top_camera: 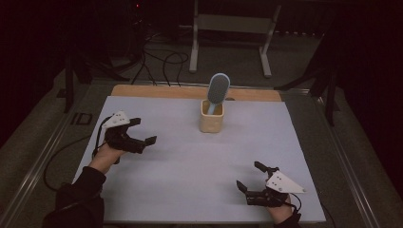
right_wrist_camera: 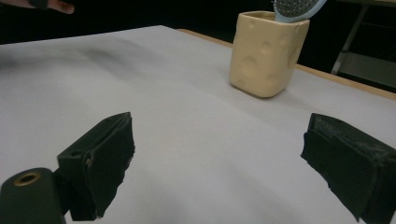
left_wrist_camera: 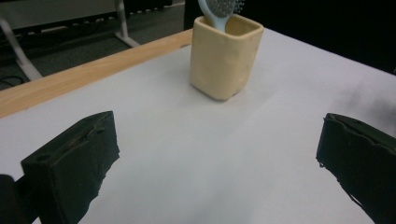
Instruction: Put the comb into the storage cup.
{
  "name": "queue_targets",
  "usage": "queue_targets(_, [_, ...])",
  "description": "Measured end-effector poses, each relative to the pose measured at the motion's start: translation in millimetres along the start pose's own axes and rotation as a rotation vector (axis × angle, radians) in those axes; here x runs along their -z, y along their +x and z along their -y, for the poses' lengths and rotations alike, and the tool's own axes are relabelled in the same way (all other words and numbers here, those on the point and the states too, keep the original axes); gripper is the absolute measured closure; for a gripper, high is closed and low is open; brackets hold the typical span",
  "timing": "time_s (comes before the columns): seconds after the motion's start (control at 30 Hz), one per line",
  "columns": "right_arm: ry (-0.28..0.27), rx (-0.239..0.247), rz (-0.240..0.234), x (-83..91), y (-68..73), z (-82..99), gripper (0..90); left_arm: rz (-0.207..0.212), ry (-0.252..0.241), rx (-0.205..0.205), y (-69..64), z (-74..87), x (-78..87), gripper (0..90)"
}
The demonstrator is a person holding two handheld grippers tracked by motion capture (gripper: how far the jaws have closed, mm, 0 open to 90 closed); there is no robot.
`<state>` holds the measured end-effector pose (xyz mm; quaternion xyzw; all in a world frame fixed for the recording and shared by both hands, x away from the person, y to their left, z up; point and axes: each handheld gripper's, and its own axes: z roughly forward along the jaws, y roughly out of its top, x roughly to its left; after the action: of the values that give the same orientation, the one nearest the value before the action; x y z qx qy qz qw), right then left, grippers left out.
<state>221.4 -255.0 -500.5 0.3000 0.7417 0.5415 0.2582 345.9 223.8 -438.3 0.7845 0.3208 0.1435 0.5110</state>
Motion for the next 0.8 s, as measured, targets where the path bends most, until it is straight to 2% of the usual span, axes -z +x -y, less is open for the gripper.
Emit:
queue_targets(0.13, [0.000, 0.003, 0.000, -0.3, 0.2, -0.2, 8.8, -0.005, 0.009, 0.002, -1.5, 10.6, 10.9, 0.0])
queue_targets(0.27, [-0.001, 0.005, -0.001, -0.2, 0.4, -0.5, 8.8, -0.021, 0.017, -0.020, -6.2, 21.7, 23.4, 0.0])
queue_targets(0.4, [0.001, 0.005, -0.001, -0.5, 0.5, -0.5, 8.8, -0.028, 0.015, -0.014, -7.9, 28.0, 29.7, 0.0])
queue_targets(0.43, [0.003, 0.007, -0.001, -0.7, 0.7, -0.6, 8.8, -0.039, 0.014, -0.006, -9.9, 37.6, 38.6, 0.0])
queue_targets(0.8, [0.006, 0.010, 0.001, -1.7, 1.0, -0.8, 8.8, -0.048, 0.044, 0.013, -19.0, 68.5, 57.4, 0.0])
